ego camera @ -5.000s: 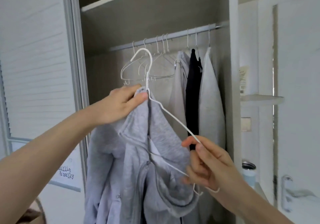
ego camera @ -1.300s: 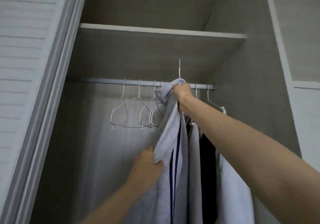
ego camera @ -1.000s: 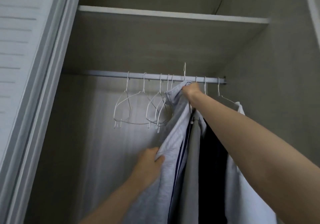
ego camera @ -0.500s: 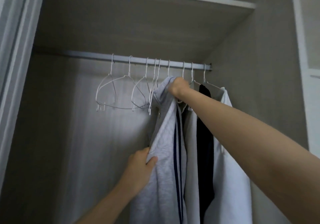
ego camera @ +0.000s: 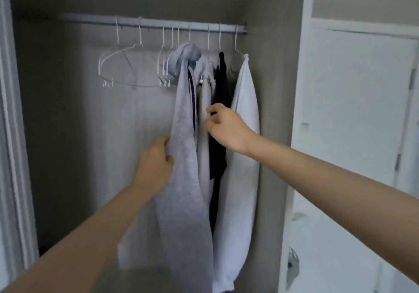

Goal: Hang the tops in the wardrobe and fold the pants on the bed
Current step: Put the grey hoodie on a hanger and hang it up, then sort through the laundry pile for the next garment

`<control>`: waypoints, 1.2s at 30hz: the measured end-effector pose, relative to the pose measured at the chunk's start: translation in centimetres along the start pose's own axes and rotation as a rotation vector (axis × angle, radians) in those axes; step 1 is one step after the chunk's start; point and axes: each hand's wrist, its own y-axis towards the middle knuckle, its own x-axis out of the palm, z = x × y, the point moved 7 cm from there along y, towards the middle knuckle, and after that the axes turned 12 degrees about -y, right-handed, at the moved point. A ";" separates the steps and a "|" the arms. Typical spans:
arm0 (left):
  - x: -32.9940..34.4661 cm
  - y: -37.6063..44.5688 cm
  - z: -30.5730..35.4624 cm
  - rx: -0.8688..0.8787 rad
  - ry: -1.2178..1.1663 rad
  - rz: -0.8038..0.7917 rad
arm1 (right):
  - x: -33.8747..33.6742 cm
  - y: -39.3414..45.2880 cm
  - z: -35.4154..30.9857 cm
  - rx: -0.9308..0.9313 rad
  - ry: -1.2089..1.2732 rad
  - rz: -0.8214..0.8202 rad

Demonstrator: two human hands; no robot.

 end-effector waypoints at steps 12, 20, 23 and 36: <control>15.2 -22.7 14.9 -0.001 -0.470 -0.071 | -9.3 -35.4 15.4 0.364 0.152 0.021; 35.8 -42.9 25.9 -0.126 -0.700 -0.544 | -18.9 -60.4 26.0 0.900 0.166 0.223; 42.4 -50.2 30.5 -0.131 -0.725 -0.782 | -22.7 -69.6 29.2 1.109 0.079 0.329; 63.0 -70.9 45.4 -0.059 -0.721 -1.500 | -31.3 -97.0 38.4 1.785 -0.046 0.683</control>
